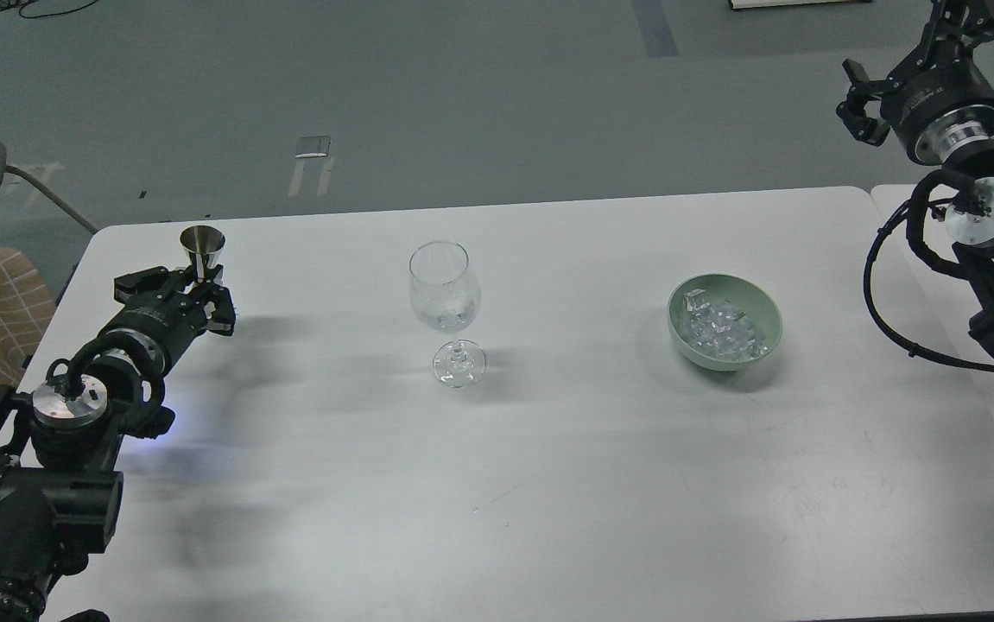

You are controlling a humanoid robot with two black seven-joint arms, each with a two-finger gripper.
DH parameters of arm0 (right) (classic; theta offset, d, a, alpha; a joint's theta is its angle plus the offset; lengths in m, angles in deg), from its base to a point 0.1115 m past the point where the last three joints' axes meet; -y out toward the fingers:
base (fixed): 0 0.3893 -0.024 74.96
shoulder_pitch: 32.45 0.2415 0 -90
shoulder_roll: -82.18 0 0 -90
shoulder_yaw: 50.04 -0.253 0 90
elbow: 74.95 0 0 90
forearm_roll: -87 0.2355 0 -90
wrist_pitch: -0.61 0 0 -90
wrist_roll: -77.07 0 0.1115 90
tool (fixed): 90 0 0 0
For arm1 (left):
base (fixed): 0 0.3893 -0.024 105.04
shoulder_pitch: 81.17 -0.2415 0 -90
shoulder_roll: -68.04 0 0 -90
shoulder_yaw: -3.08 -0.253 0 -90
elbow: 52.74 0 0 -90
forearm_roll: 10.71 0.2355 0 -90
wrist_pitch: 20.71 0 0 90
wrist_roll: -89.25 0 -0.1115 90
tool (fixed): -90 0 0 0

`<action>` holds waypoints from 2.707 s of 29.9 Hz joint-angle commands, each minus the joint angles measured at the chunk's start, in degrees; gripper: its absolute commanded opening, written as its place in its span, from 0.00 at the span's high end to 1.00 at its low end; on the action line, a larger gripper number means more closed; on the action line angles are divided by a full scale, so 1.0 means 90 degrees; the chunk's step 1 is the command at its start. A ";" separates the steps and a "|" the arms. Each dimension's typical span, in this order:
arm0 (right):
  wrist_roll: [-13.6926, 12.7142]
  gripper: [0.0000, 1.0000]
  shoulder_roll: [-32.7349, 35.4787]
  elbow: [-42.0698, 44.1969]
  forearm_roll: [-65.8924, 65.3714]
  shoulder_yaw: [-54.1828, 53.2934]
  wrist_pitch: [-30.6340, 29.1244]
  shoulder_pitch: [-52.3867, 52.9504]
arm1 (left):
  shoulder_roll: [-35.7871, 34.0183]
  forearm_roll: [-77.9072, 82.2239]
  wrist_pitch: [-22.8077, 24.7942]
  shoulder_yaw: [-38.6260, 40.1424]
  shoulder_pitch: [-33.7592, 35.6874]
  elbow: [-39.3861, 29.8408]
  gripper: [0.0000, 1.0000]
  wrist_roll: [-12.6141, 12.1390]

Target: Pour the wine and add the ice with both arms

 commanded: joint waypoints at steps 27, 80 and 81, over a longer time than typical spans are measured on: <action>0.0001 0.00 -0.0014 -0.0025 -0.0010 0.0007 -0.0003 -0.0020 | 0.0048 0.0016 -0.0009 -0.0087 0.0328 0.0471 0.72 0.0026; 0.0001 0.00 -0.0054 -0.0005 -0.0010 -0.0003 0.0007 0.0059 | -0.0099 0.0026 -0.0009 0.0001 0.0640 0.0266 0.10 0.0075; 0.0001 0.00 -0.0044 -0.0005 -0.0010 -0.0003 0.0007 0.0059 | -0.0108 0.0035 0.0001 -0.0018 0.0679 0.0266 0.07 0.0133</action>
